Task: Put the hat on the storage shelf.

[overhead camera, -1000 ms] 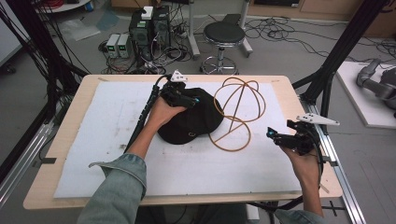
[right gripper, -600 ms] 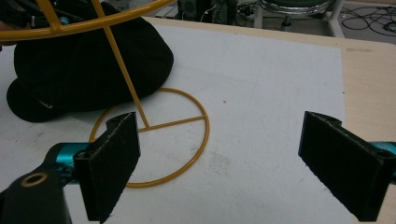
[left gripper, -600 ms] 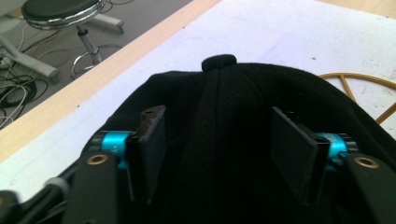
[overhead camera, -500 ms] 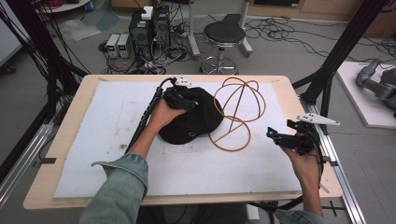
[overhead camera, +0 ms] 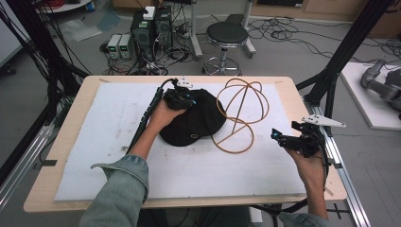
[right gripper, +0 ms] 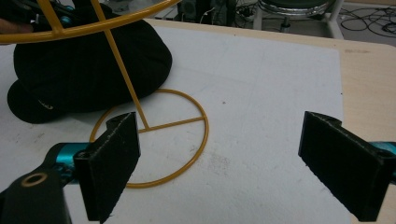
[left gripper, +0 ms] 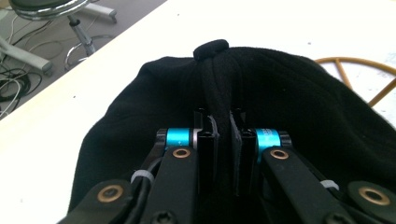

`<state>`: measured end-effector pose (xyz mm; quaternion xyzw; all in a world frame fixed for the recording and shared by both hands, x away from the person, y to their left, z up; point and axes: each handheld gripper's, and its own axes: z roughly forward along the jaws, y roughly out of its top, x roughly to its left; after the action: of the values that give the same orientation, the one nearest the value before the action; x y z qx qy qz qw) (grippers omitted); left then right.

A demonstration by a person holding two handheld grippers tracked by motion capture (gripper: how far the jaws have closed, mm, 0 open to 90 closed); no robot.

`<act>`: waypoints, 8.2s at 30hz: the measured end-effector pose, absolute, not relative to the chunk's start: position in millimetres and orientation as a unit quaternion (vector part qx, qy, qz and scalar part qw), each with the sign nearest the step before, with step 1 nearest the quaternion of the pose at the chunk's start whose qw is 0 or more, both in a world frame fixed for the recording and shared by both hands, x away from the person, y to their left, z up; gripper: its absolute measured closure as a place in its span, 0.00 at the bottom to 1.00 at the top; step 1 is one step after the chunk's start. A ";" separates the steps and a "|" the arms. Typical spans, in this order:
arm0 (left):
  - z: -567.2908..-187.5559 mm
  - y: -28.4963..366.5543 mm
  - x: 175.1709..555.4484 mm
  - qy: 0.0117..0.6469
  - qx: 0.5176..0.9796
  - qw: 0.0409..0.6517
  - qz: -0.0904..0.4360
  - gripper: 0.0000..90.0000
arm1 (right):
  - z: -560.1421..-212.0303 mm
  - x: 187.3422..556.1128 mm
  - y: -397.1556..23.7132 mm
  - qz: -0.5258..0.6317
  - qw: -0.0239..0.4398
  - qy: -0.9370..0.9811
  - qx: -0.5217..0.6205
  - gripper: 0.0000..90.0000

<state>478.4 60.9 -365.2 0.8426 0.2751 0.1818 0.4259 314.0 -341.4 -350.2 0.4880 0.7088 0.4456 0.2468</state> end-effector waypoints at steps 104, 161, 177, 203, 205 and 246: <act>-174.0 65.5 428.1 0.157 0.728 0.656 0.122 0.94 | -343.2 309.7 -350.8 0.462 0.250 0.696 0.490 0.14; -223.5 -7.9 448.6 0.157 0.798 0.577 0.075 0.91 | -339.9 305.1 -356.6 0.468 0.252 0.691 0.490 0.14; -229.3 -11.5 450.8 0.157 0.811 0.558 0.079 0.86 | -340.0 305.1 -356.5 0.468 0.251 0.690 0.492 0.14; -232.9 -2.2 452.7 0.173 0.809 0.553 0.095 0.67 | -340.2 305.2 -360.1 0.468 0.253 0.689 0.492 0.14; -232.2 1.3 452.9 0.178 0.807 0.554 0.095 0.64 | -340.2 305.3 -359.9 0.468 0.253 0.688 0.493 0.14; -241.3 130.4 424.0 0.256 0.784 0.539 0.170 0.32 | -341.9 314.4 -349.4 0.462 0.247 0.699 0.486 0.14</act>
<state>424.0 130.4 -241.3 0.7841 0.2555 0.1704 0.5394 314.4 -349.4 -341.9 0.4856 0.6994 0.4624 0.2473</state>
